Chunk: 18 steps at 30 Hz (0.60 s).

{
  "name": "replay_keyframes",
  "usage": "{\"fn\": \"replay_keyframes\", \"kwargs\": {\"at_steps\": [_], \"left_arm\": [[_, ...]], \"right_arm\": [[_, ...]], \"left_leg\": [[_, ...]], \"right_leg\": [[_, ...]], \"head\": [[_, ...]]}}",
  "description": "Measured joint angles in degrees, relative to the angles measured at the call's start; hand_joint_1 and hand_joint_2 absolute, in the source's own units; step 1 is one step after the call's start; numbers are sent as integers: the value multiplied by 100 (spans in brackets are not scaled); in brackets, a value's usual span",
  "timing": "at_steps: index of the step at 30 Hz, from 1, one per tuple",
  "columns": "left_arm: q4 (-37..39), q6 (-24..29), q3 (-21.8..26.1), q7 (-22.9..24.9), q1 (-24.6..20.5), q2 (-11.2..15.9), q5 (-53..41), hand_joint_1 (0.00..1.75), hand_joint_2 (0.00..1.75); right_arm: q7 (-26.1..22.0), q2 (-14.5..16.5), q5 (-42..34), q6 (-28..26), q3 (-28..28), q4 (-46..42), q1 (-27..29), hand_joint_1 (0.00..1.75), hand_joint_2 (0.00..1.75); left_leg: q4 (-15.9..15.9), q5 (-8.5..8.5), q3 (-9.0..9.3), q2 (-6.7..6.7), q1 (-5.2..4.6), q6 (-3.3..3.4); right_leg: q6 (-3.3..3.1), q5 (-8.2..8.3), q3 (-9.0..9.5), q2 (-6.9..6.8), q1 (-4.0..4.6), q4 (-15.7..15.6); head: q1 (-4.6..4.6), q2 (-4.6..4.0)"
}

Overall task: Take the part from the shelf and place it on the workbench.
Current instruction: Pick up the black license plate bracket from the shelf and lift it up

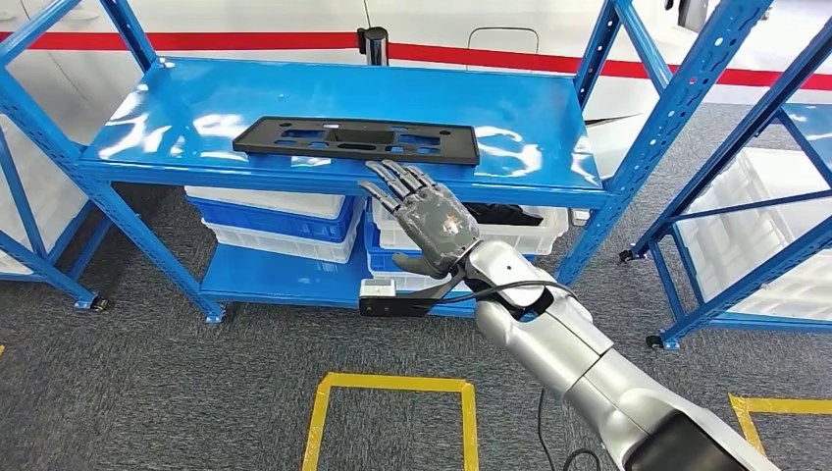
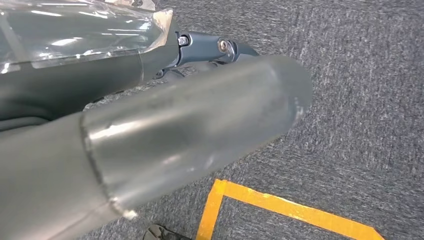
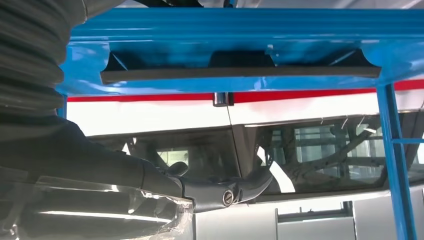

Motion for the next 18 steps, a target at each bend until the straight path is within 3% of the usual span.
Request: {"fn": "replay_keyframes", "kwargs": {"at_steps": [2, 3, 4, 6, 8, 12, 14, 16, 17, 18], "left_arm": [[0, 0, 0, 1, 3, -1, 0, 0, 0], [0, 0, 0, 1, 5, -3, 0, 0, 0], [0, 0, 0, 1, 6, -5, 0, 0, 0], [0, 0, 0, 1, 5, -11, 0, 0, 0], [0, 0, 0, 1, 3, -14, 0, 0, 0], [0, -2, 0, 2, 2, -17, -1, 0, 0], [0, -2, 0, 2, -2, -16, -1, 0, 0], [0, -2, 1, 3, 5, -13, -1, 0, 0], [0, -2, 1, 3, 11, -13, 0, 0, 0], [0, -2, 1, 3, 16, -14, 0, 0, 0]], "right_arm": [[0, -9, 1, 0, 2, 26, 21, 0, 175], [0, -13, 1, 0, 2, 38, 30, 0, 175], [-1, -15, 1, -1, 1, 47, 32, 0, 175], [-1, -15, 0, -1, -1, 55, 25, 0, 175], [-3, -11, 0, -2, -2, 57, 16, 0, 175], [-4, -4, 1, -3, -4, 73, 7, 0, 175], [-4, 9, 1, -4, -4, 74, 1, 0, 175], [-4, 12, 1, -4, -1, 78, 7, 0, 175], [-4, 12, 1, -4, 2, 81, 14, 0, 175], [-4, 11, 1, -4, 2, 83, 20, 0, 175]], "left_leg": [[2, -16, 8, -6, -2, 11], [3, -25, 16, -11, -2, 7], [4, -37, 32, -18, -2, -4], [13, -74, 70, -30, -11, -45], [26, -116, 90, -34, -34, -99], [109, -215, 56, -21, 3, -207], [580, -471, -167, -9, 23, -265], [1364, -788, -576, -5, 27, -303], [1637, -842, -747, -4, 28, -313], [1698, -780, -819, -3, 29, -314]], "right_leg": [[17, -157, -346, 0, -8, 602], [50, -107, -372, -1, -12, 603], [91, 30, -273, -3, -19, 359], [149, 383, 119, -17, -33, -480], [120, 577, 381, -29, -35, -1008], [-27, 593, 444, -14, -48, -1084], [-100, 579, 488, -12, -74, -1099], [-149, 553, 513, -13, -64, -1098], [-163, 541, 525, -12, -58, -1098], [-168, 529, 541, -9, -54, -1097]], "head": [[3, 0], [4, 0], [5, 0], [11, 0], [10, 0], [3, 0], [-11, 0], [-19, 0], [-18, 0], [-19, 0]]}}
